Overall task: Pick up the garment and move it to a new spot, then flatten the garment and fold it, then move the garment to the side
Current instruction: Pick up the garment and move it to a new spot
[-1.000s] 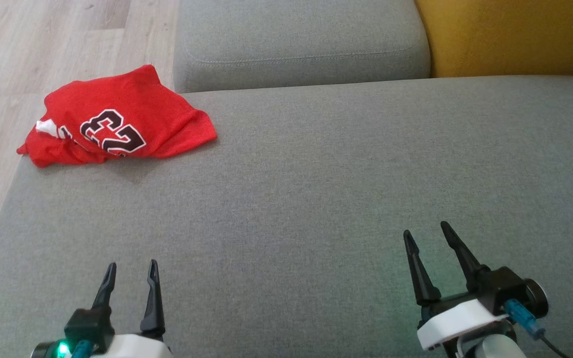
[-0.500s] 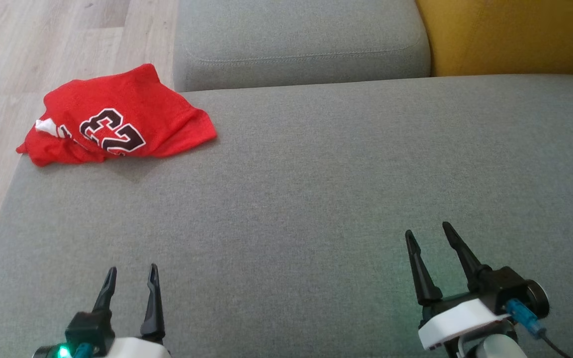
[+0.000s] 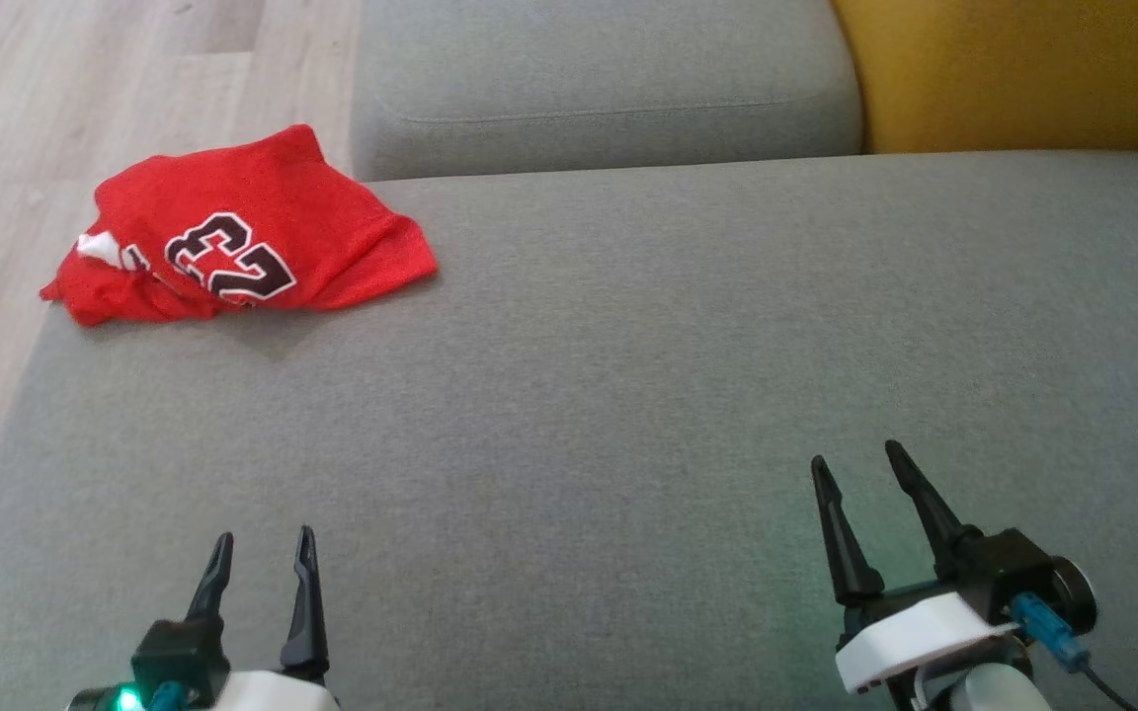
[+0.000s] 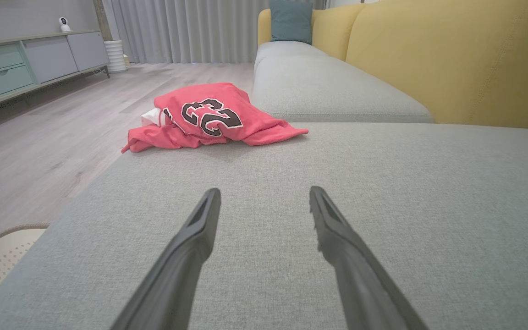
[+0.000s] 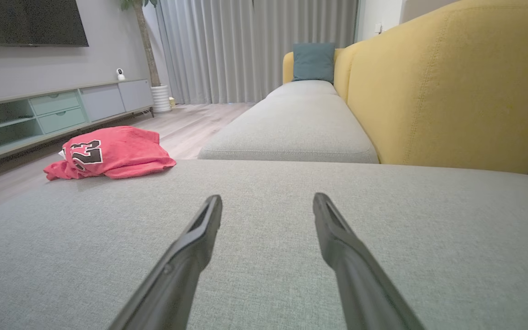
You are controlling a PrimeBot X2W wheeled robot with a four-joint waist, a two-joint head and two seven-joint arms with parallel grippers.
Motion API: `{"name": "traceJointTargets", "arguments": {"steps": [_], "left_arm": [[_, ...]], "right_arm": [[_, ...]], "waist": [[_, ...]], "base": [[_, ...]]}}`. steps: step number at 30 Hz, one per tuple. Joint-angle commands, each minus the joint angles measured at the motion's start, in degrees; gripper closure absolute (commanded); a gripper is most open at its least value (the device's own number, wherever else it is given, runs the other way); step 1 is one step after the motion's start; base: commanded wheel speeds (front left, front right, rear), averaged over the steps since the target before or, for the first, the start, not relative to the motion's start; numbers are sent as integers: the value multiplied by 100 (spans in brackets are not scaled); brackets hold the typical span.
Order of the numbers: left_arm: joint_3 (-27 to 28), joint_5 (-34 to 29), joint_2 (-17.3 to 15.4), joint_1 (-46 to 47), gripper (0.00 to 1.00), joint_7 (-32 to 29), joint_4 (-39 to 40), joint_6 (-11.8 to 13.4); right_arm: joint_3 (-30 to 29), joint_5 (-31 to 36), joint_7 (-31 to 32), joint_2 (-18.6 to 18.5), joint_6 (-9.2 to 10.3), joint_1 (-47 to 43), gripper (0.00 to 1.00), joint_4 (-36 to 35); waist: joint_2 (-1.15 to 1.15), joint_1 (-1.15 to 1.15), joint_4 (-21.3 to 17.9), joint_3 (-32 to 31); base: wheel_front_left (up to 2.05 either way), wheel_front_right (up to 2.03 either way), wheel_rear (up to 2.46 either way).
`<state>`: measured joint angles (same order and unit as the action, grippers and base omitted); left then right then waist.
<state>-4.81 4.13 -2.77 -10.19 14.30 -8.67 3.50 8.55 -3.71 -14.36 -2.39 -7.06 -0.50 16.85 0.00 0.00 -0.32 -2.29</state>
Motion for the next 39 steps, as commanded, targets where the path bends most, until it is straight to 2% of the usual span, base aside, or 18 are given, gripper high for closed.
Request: {"name": "traceJointTargets", "arguments": {"steps": [1, 5, 16, 22, 28, 39], "left_arm": [[173, 21, -13, 293, 0, 70, 168, -24], [127, 10, -12, 306, 0, 70, 164, -27], [71, -56, -13, 187, 0, 70, 220, -79], [158, -77, -53, 121, 0, 70, 275, -95], [216, -70, -57, 63, 0, 70, 334, -102], [155, -35, -37, 41, 0, 70, 444, -76]], "right_arm": [[91, -54, -63, -49, -43, 299, 0, -168], [71, -64, -63, -49, -43, 257, 0, -205], [151, -251, -63, -49, -43, 107, 0, -262], [235, -354, -63, -49, -43, 81, 0, -236], [305, -370, -63, -49, -43, 108, 0, -221], [263, -299, -63, -49, -43, 70, 0, -206]], "waist": [[0, 0, 98, -15], [0, 0, 469, -61], [0, 0, 1906, -221], [0, 0, 2449, -267], [0, 0, 2674, -237], [0, 0, 2684, -172]], "base": [[0, 0, 0], [0, 0, 0], [0, 0, 0], [0, 0, 0], [0, 0, 0], [0, 0, 0]]}}
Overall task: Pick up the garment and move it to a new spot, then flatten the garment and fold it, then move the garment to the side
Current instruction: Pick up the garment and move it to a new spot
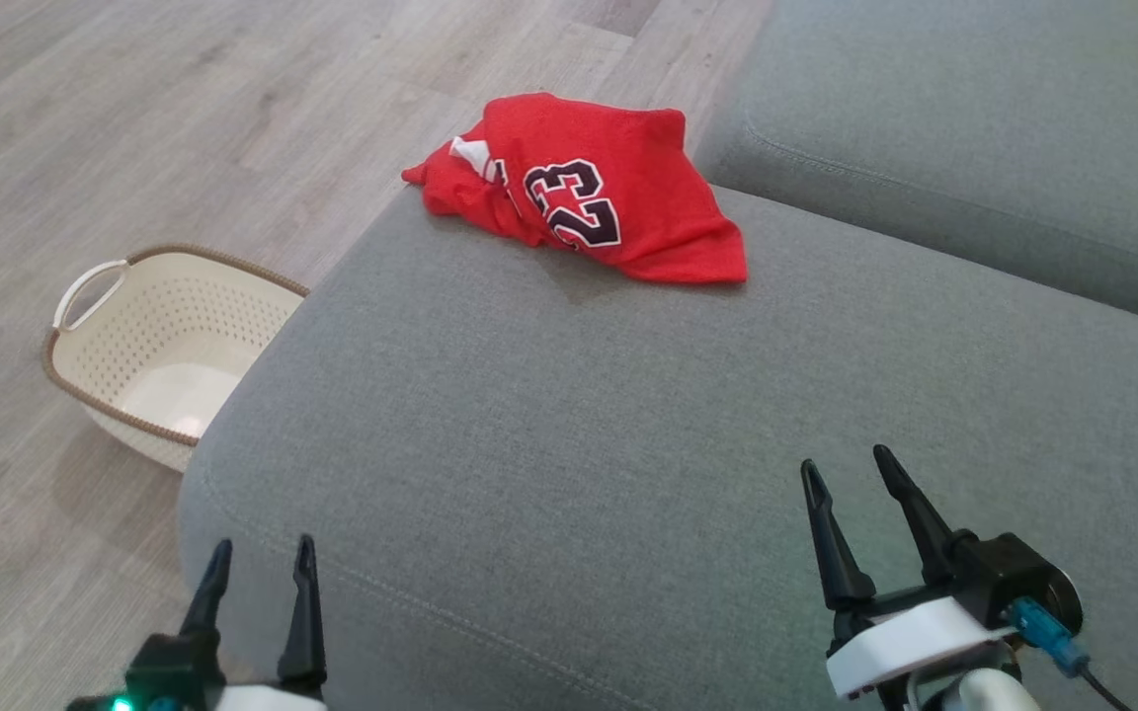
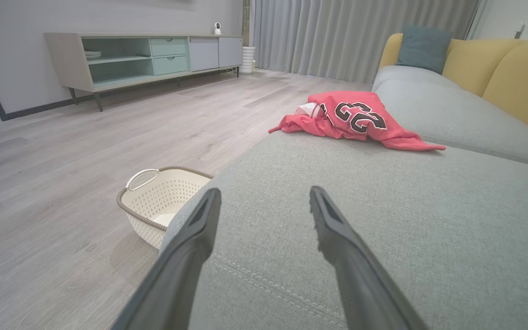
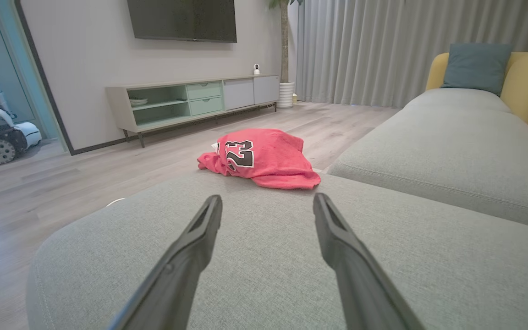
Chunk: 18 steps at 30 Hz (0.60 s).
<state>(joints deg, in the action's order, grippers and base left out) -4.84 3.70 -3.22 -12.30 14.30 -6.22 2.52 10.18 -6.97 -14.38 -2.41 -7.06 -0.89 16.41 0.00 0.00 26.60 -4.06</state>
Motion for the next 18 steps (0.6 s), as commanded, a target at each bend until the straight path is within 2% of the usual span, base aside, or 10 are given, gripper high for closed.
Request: {"name": "traceJointTargets", "arguments": {"steps": [1, 8, 14, 18], "left_arm": [[160, 18, 8, 268, 0, 70, 253, 8], [236, 61, -171, 745, 0, 70, 1111, -205], [529, 31, -809, 2090, 0, -438, 1808, -445], [692, 73, -1262, 3229, 0, -883, 1482, -620]], "right_arm": [[90, 41, -62, -46, -43, 102, 0, -169], [-61, 352, -62, -46, -43, 307, 0, -285], [-213, 652, -62, -46, -43, 706, 0, -445], [-254, 790, -62, -46, -43, 1016, 0, -557]], "waist": [[0, 0, -44, 39], [0, 0, -420, 615], [0, 0, -828, 1325], [0, 0, -1145, 1793]], "base": [[0, 0, 0], [0, 0, 0], [0, 0, 0], [0, 0, 0]]}}
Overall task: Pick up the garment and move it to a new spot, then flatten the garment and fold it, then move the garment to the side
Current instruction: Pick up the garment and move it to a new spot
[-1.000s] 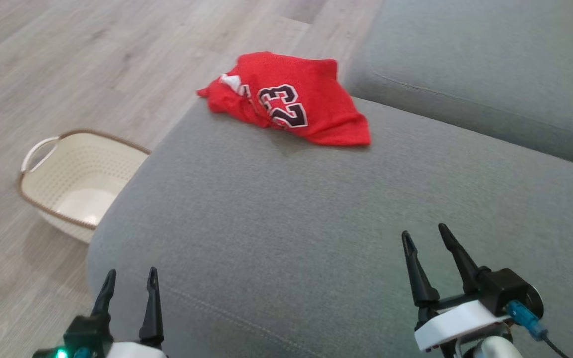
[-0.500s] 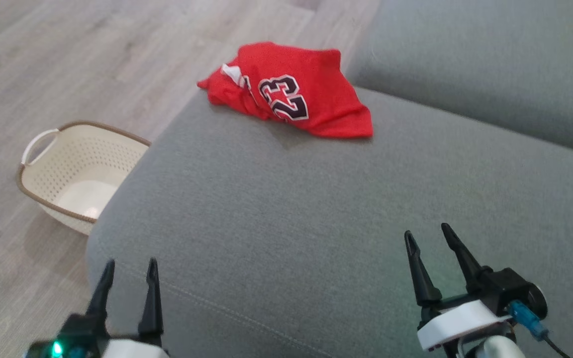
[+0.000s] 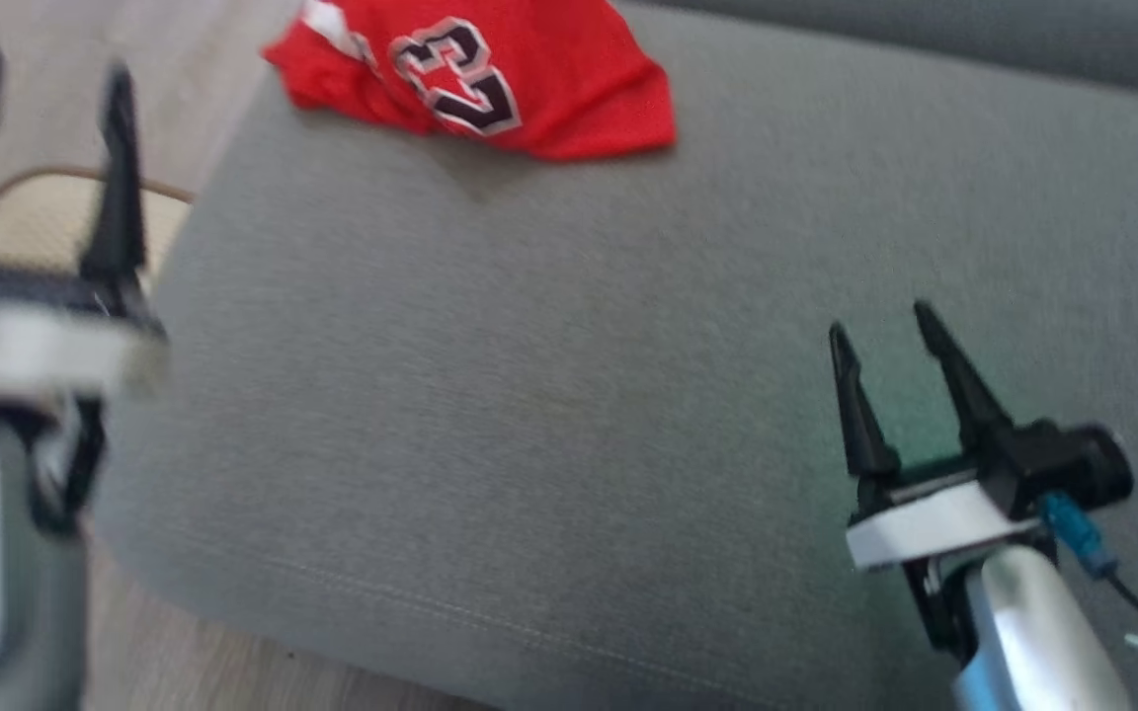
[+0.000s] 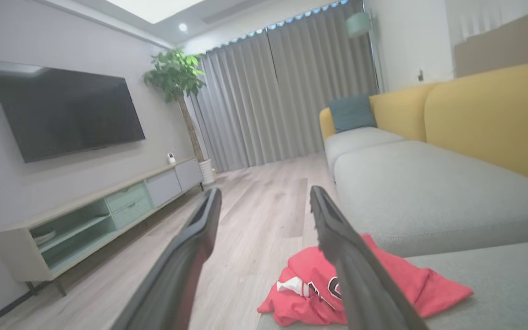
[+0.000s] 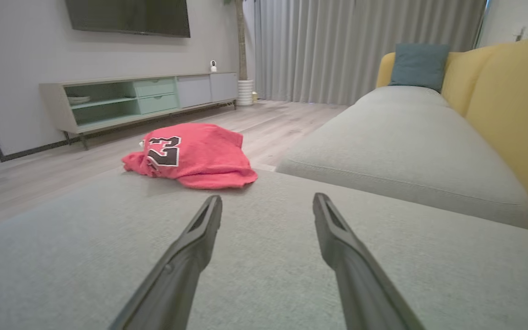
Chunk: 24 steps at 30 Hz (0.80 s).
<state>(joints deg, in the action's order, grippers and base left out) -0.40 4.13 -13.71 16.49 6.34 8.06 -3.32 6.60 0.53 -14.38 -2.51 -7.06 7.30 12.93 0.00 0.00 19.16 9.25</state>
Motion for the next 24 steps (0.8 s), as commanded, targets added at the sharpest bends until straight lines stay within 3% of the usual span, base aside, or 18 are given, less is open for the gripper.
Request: {"name": "traceJointTargets", "arguments": {"steps": [1, 5, 12, 24], "left_arm": [[248, 65, -313, 623, 0, -222, -139, -89], [91, 357, -712, 1885, 0, -886, -1347, -308], [-274, 787, -1109, 2993, 0, -1544, -3034, -402], [-765, 1374, -1179, 3751, 0, -1809, -4584, -415]], "right_arm": [[95, 66, -62, -37, -43, 266, 0, -238], [27, 174, -62, -37, -43, 513, 0, -359], [-23, 212, -62, -37, -43, 681, 0, -502], [-69, 303, -62, -37, -43, 712, 0, -748]], "waist": [[0, 0, -480, 575], [0, 0, -840, 1108], [0, 0, -1233, 1667], [0, 0, -1505, 2156]], "base": [[0, 0, 0], [0, 0, 0], [0, 0, 0], [0, 0, 0]]}}
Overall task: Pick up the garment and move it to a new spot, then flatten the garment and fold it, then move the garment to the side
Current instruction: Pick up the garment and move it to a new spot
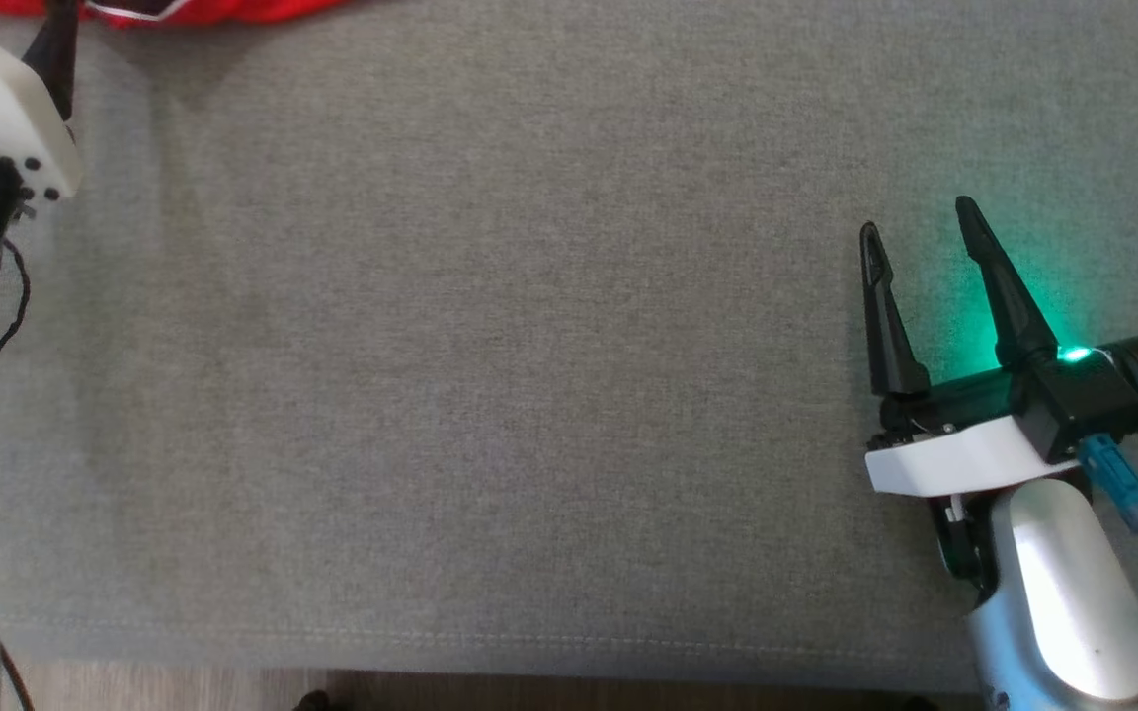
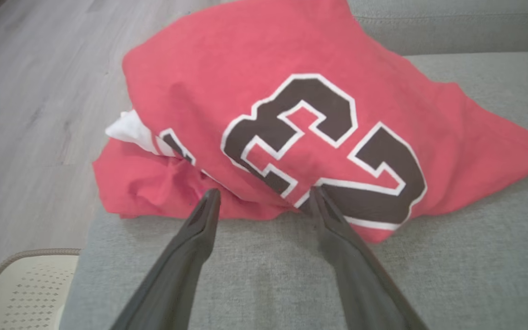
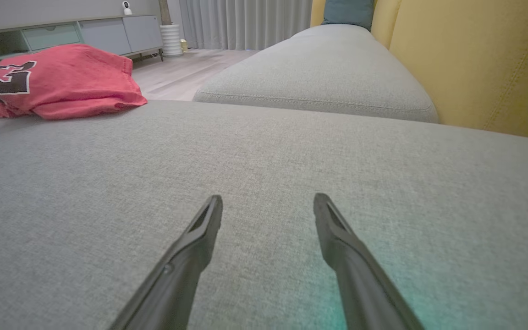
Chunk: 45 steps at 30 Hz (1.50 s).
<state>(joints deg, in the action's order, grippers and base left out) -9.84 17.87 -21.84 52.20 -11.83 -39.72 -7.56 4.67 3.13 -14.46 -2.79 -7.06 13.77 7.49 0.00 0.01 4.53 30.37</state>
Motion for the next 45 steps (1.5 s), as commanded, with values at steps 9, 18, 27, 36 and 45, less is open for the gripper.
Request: {"name": "traceJointTargets", "arguments": {"steps": [9, 18, 27, 36, 45], "left_arm": [[-99, 363, -487, 484, 0, -44, -443, 8], [-409, 633, -627, 620, 100, -40, -671, 8], [-874, 760, -878, 694, 100, 126, -451, 8], [-1227, 901, -1186, 736, 100, 159, -25, 8], [-1512, 962, -1389, 793, 100, 103, 438, 8]], "right_arm": [[191, 20, -54, -9, -43, 95, 0, -292], [165, -63, -54, -9, -43, 142, 0, -260], [260, -212, -54, -9, -43, 102, 0, -113], [331, -372, -54, -9, -43, 14, 0, 44], [314, -490, -54, -9, -43, -74, 0, 138]], "waist": [[0, -1, -198, 283], [0, -1, -259, 221], [0, -1, -185, -282], [0, -1, -231, -879], [0, -1, -341, -1323]], "base": [[0, 0, 0], [0, 0, 0], [0, 0, 0], [0, 0, 0], [0, 0, 0]]}}
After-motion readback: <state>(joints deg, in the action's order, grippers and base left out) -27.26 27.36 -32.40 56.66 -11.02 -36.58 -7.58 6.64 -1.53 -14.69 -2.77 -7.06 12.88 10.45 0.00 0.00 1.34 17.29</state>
